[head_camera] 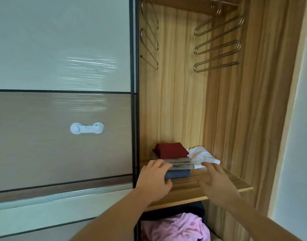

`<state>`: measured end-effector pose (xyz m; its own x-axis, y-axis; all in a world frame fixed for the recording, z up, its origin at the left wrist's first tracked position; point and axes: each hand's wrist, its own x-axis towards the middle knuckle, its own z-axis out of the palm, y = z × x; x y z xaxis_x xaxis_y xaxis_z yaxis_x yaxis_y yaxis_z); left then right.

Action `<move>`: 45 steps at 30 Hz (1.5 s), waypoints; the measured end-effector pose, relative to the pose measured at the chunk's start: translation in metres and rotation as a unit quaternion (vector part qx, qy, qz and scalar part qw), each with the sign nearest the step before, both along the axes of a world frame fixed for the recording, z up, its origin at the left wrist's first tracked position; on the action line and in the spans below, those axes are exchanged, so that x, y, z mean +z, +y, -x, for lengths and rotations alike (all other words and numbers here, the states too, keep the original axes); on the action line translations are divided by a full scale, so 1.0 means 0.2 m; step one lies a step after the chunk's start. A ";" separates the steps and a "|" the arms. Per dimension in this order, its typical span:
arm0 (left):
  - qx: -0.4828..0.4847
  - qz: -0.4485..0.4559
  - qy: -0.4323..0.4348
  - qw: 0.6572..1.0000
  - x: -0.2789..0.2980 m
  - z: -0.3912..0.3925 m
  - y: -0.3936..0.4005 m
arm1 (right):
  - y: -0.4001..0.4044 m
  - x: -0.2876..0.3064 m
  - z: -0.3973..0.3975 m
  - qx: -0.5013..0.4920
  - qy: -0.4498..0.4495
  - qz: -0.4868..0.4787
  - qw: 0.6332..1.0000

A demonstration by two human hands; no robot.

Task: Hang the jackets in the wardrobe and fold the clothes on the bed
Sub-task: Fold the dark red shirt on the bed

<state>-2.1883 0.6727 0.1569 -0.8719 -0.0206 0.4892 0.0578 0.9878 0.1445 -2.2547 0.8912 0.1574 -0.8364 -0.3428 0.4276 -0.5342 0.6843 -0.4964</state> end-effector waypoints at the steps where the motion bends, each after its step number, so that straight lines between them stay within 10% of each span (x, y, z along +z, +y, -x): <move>1: 0.009 0.006 -0.006 1.000 0.00 -0.08 -0.02 | -0.01 -0.02 -0.08 0.009 -0.009 0.004 1.000; 31: 0.014 0.042 -0.003 0.999 0.15 -1.26 -1.37 | -1.43 0.01 -1.22 0.003 -0.170 0.208 0.963; 45: -0.051 0.290 0.050 0.954 0.34 -1.32 -1.87 | -2.04 -0.02 -1.43 -0.110 -0.167 0.265 0.943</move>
<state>-1.9237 0.2987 0.2243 -0.8032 0.3618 0.4732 0.1435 0.8886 -0.4357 -1.9685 0.4822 0.1539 -0.9809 0.0429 0.1899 -0.1611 0.3683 -0.9157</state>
